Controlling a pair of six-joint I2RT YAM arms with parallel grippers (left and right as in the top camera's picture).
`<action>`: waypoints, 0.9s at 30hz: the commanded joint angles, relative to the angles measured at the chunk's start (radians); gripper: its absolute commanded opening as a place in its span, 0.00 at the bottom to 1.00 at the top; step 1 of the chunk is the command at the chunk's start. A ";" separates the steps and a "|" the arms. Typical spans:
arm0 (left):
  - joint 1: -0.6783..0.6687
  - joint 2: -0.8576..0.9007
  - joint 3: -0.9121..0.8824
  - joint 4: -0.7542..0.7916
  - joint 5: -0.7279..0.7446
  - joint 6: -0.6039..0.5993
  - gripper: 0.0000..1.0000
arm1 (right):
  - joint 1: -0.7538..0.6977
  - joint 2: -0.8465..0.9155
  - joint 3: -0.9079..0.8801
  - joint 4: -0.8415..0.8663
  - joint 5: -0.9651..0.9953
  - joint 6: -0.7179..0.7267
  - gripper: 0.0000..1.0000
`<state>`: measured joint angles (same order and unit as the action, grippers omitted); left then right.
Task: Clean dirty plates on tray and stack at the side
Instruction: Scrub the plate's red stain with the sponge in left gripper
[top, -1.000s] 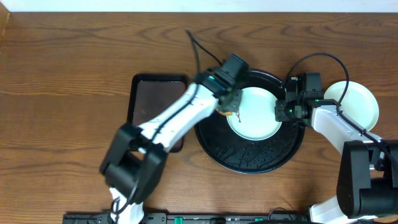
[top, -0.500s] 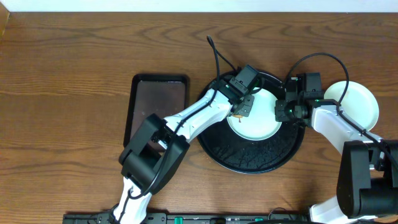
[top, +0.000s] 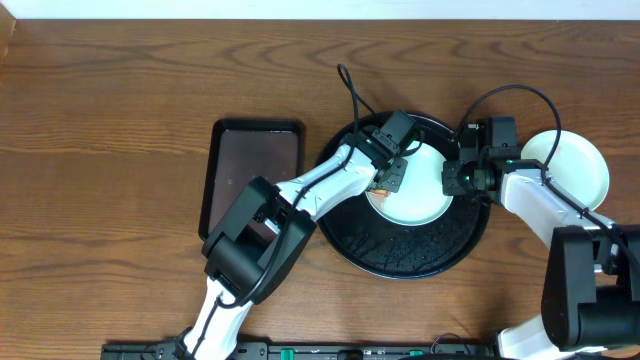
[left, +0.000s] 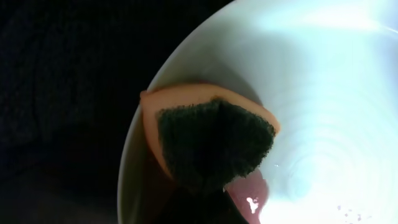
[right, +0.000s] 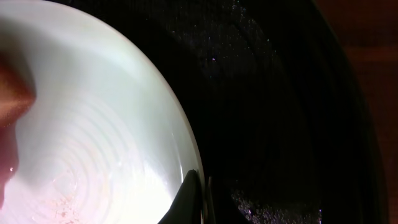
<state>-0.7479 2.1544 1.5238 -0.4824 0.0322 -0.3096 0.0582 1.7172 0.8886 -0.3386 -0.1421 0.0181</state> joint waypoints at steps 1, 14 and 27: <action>-0.018 0.079 -0.018 -0.055 0.108 0.017 0.08 | 0.002 -0.009 -0.005 -0.002 0.002 0.004 0.01; -0.054 0.079 -0.007 -0.063 0.487 0.003 0.08 | 0.002 -0.009 -0.005 -0.001 0.002 0.004 0.01; 0.100 -0.116 0.172 -0.014 0.529 -0.011 0.08 | 0.002 -0.009 -0.005 -0.004 0.002 0.011 0.01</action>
<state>-0.7372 2.1746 1.6421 -0.4892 0.5564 -0.3172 0.0582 1.7172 0.8886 -0.3389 -0.1421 0.0185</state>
